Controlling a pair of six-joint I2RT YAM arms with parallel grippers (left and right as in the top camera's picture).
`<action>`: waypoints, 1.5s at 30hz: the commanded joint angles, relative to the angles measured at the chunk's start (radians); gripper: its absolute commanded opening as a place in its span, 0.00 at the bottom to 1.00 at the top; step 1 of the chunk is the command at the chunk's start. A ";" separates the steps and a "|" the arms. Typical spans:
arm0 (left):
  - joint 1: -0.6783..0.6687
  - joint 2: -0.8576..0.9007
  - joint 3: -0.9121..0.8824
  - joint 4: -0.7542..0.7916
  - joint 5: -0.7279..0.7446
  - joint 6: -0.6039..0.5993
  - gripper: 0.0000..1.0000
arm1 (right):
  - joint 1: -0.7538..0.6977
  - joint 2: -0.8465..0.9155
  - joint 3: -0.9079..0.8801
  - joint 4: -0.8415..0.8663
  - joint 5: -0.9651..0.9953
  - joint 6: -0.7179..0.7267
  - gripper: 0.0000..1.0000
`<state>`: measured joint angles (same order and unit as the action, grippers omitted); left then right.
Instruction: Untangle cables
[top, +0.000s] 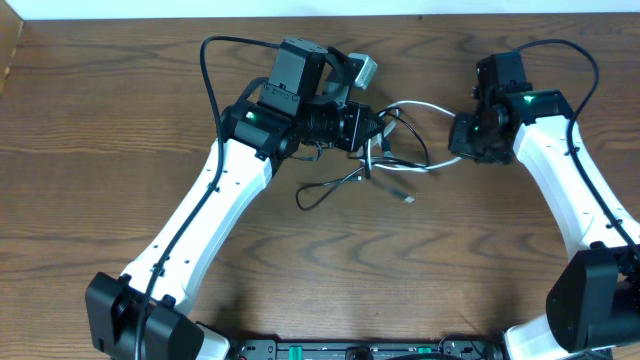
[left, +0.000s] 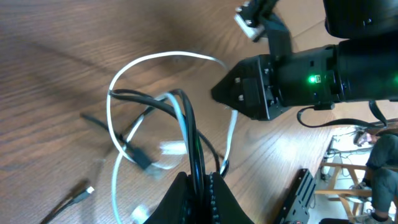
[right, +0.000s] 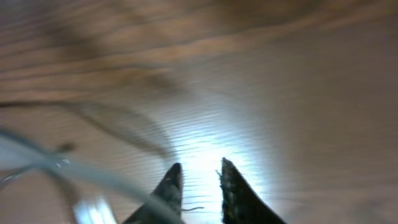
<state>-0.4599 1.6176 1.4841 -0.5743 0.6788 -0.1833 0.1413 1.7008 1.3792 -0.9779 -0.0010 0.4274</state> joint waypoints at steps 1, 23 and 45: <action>0.005 -0.004 0.006 0.006 -0.050 0.006 0.08 | -0.004 0.010 -0.002 -0.021 0.192 0.033 0.12; 0.145 -0.280 0.098 0.100 -0.183 0.002 0.08 | -0.138 0.014 -0.105 -0.046 0.298 0.055 0.01; 0.240 -0.401 0.098 0.208 -0.064 -0.060 0.07 | -0.225 -0.048 -0.034 0.054 -0.502 -0.453 0.77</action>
<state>-0.2241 1.2072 1.5608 -0.4126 0.5404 -0.2218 -0.0845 1.7023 1.2705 -0.9272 -0.1719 0.1703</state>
